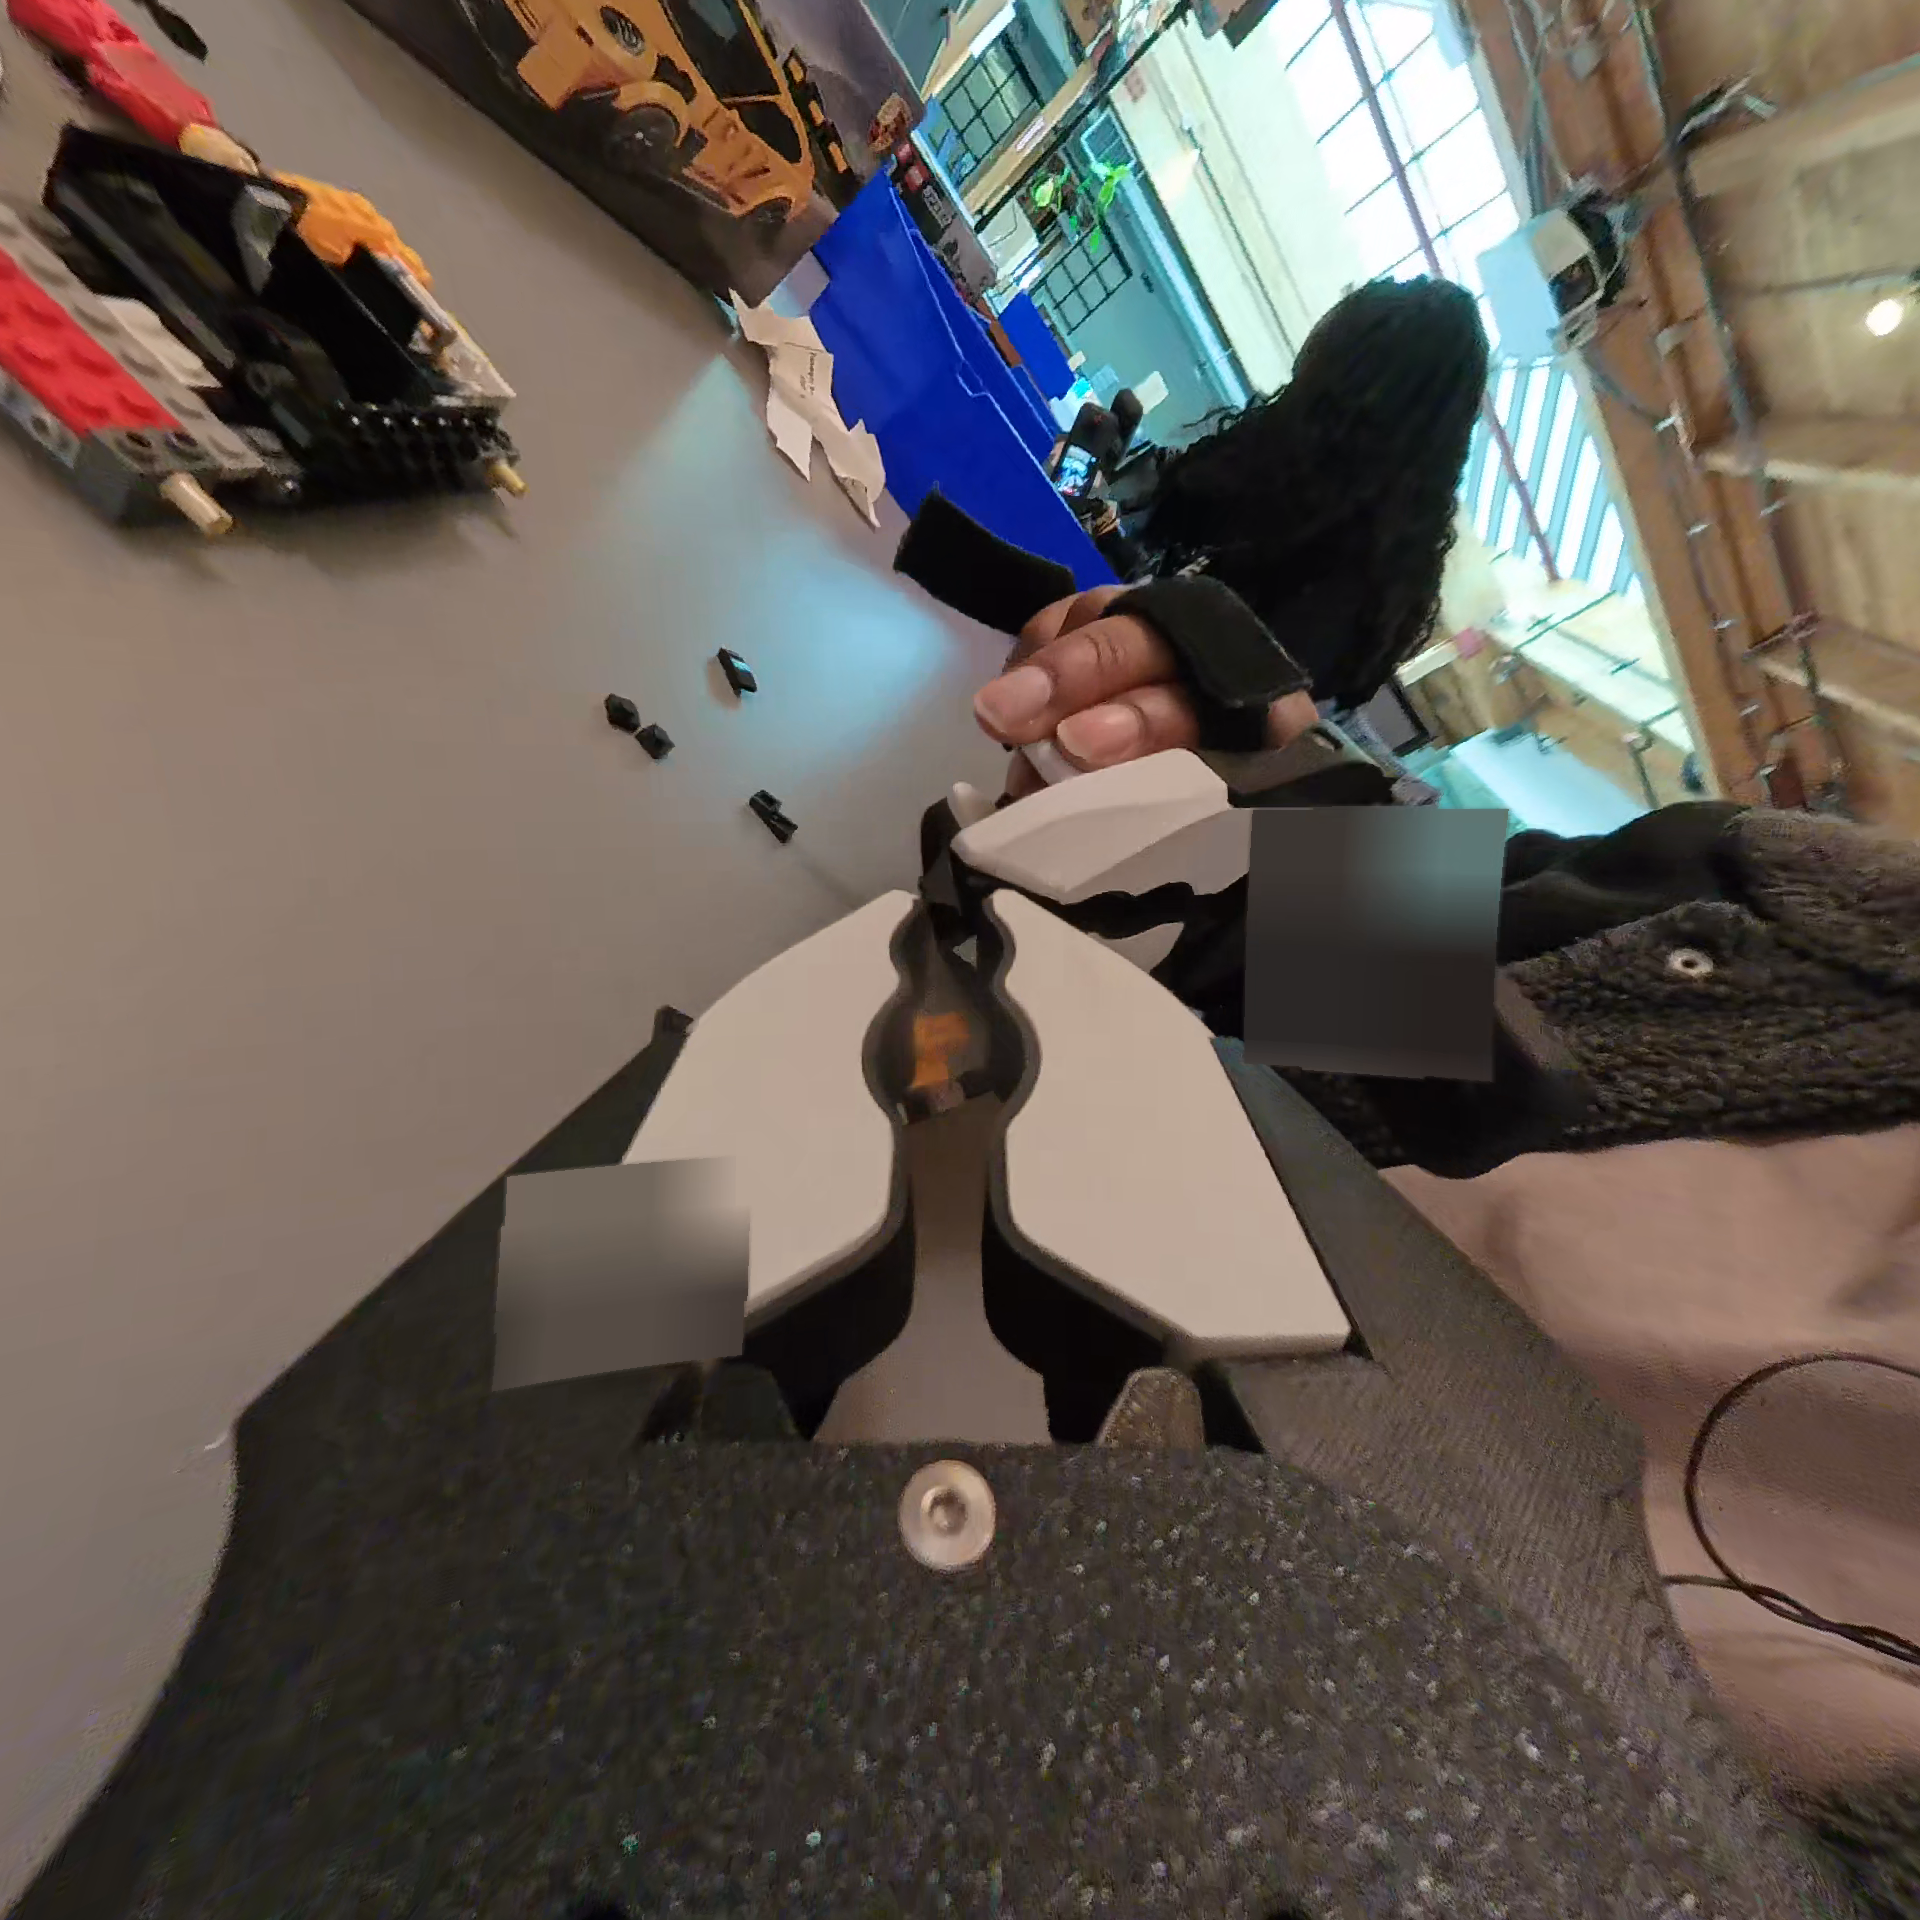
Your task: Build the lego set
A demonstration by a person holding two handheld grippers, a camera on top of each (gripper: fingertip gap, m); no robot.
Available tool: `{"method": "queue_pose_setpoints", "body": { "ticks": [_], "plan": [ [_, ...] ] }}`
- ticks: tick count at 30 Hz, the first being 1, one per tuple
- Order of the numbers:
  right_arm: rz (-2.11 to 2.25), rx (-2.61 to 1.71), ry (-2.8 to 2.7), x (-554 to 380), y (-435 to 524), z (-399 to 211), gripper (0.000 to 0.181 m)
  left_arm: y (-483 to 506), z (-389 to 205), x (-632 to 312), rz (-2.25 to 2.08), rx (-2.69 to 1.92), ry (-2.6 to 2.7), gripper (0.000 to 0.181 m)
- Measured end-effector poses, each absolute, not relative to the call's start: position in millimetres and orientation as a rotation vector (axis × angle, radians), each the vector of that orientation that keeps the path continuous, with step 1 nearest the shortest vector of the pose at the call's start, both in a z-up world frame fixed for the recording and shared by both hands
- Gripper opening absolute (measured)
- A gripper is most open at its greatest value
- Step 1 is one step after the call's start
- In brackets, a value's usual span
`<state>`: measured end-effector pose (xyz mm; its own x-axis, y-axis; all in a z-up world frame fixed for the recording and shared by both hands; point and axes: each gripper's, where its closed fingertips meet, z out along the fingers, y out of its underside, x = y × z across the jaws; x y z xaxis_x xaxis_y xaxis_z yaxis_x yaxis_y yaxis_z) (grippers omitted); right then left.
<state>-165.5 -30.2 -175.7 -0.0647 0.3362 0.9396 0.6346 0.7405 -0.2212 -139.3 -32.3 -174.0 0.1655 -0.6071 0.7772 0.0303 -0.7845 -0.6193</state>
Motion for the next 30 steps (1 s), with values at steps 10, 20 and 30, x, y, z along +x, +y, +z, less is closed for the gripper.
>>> {"method": "queue_pose_setpoints", "body": {
  "ticks": [10, 20, 30],
  "plan": [
    [0.587, -1.254, -1.722, -154.1, -46.7, -176.7, 0.011, -36.9, -181.7, -143.6, -0.781, -1.644, 1.19, 0.006],
    [1.279, -1.556, -1.791, -155.2, -57.9, -174.0, 0.021, -43.0, -172.4, -136.4, -0.009, -1.157, 1.458, 0.006],
    [1.103, -1.559, -1.821, -145.2, -36.2, -187.9, 0.008, -29.5, -198.9, -156.7, -0.185, -1.435, 1.459, 0.016]
  ]
}}
